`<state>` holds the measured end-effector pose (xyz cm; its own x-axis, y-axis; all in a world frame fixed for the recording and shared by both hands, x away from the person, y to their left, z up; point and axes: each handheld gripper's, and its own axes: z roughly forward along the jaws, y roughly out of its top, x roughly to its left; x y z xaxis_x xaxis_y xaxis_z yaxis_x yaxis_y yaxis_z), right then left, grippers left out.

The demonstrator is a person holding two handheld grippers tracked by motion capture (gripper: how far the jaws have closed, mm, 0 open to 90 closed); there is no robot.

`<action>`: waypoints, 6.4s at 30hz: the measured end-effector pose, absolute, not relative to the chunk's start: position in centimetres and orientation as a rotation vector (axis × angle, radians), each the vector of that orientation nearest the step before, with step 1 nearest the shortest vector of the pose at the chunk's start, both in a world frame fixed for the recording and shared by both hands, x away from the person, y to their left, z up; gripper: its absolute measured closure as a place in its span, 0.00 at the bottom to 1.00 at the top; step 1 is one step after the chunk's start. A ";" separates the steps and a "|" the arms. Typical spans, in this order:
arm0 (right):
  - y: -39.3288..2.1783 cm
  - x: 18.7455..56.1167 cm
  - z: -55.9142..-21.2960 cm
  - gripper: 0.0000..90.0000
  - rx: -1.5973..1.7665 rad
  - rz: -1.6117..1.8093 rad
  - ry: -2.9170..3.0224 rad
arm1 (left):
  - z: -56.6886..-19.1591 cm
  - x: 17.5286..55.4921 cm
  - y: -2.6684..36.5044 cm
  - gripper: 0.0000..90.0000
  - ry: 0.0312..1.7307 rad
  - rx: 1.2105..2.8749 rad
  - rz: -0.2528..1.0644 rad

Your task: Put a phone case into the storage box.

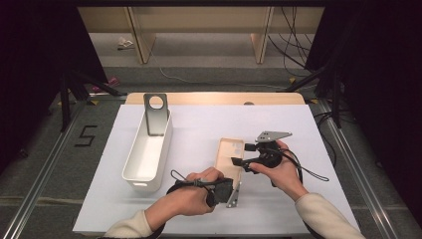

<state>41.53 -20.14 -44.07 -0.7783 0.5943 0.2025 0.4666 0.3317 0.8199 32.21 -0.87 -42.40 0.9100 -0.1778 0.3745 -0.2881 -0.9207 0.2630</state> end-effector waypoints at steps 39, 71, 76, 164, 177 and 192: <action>-20.6 40.5 -40.4 0.90 1.116 1.763 2.390 | -42.0 33.1 0.0 0.83 -0.183 2.586 0.541; -24.6 39.9 -39.6 0.90 1.035 1.739 2.262 | -41.5 36.0 5.9 0.17 0.643 2.005 0.369; -24.6 39.8 -39.7 0.90 1.030 1.734 2.261 | -40.9 36.1 6.2 0.22 0.687 1.949 0.365; -22.9 39.3 -39.6 0.64 0.911 1.703 2.261 | -37.0 38.5 4.2 0.92 0.841 1.747 0.427; -22.8 39.0 -39.6 0.31 0.813 1.640 2.303 | -36.3 38.9 5.5 0.92 0.858 1.732 0.463; -23.9 38.4 -40.0 0.25 0.802 1.619 2.278 | -35.4 39.1 6.6 0.92 0.856 1.710 0.488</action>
